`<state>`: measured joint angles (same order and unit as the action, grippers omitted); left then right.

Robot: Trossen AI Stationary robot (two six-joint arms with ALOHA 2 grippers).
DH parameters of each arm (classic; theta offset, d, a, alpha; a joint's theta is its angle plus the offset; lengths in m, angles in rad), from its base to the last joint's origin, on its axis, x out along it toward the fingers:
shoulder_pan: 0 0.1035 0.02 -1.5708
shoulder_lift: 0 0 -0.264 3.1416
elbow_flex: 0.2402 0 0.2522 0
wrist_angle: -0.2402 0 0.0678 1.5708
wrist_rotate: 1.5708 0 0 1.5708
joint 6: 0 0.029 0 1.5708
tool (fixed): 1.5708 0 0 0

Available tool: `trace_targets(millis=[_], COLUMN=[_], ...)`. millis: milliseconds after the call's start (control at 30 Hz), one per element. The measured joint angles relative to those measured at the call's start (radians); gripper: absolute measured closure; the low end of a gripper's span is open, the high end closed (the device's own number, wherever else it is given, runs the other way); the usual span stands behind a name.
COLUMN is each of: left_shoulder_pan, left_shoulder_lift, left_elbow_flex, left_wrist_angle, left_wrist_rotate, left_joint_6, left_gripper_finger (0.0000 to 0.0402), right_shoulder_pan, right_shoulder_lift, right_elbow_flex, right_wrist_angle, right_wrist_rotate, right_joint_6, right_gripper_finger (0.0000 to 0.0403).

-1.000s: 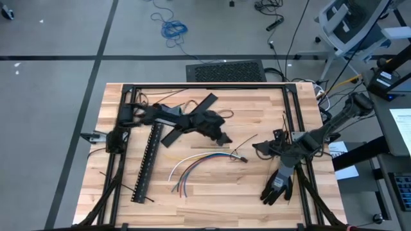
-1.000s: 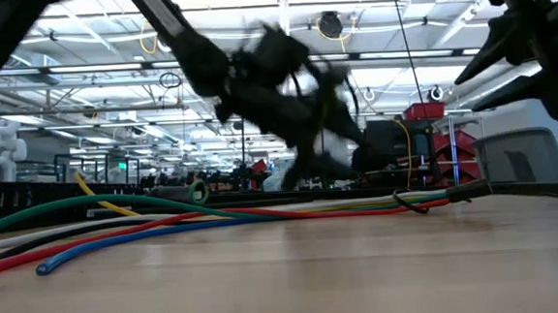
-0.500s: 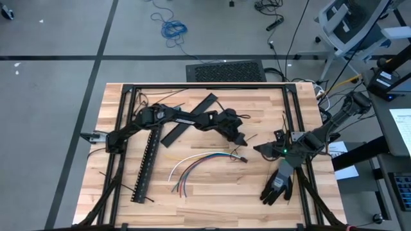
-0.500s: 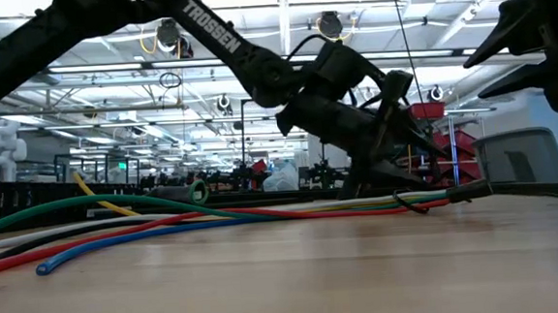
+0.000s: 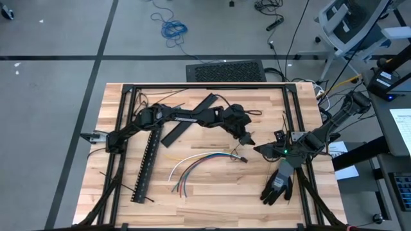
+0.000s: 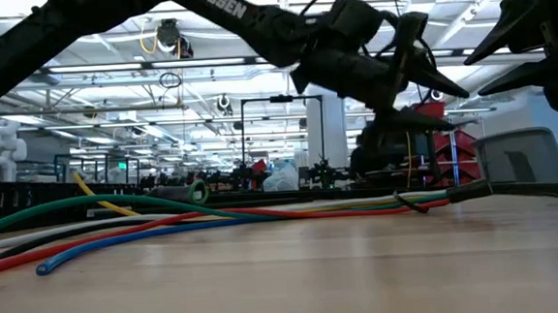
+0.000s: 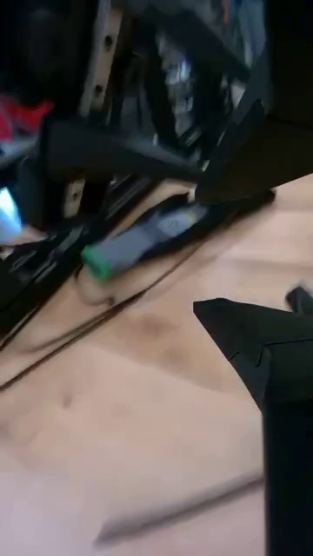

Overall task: Ziptie cables
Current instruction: Wrap the cable wires with a black zip tie

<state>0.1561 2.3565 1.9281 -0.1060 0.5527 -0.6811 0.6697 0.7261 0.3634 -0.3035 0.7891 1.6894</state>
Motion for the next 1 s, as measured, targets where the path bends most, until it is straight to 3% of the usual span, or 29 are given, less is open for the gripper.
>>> trace_targets(millis=[233, 467, 1000], left_shoulder_pan=[-0.003, -0.034, -0.063], left_shoulder_lift=[0.004, 0.008, 0.066], left_elbow_flex=[0.066, 0.08, 0.061], left_wrist_angle=[-0.372, -0.438, -0.45], left_wrist_rotate=[-0.262, -0.403, -0.4], left_joint_6=[0.175, 0.164, 0.061], left_gripper_finger=[0.0206, 0.0206, 0.0206], right_shoulder_pan=[0.0, 0.0, 0.0], right_shoulder_lift=[0.0, 0.0, -0.007], right_elbow_flex=[0.0, 0.0, 0.0], right_wrist_angle=[0.011, 0.017, 0.065], right_wrist_rotate=[0.0, 0.004, 0.031], right_joint_6=[-0.004, -0.003, -0.008], right_gripper_finger=[0.0236, 0.0236, 0.0236])
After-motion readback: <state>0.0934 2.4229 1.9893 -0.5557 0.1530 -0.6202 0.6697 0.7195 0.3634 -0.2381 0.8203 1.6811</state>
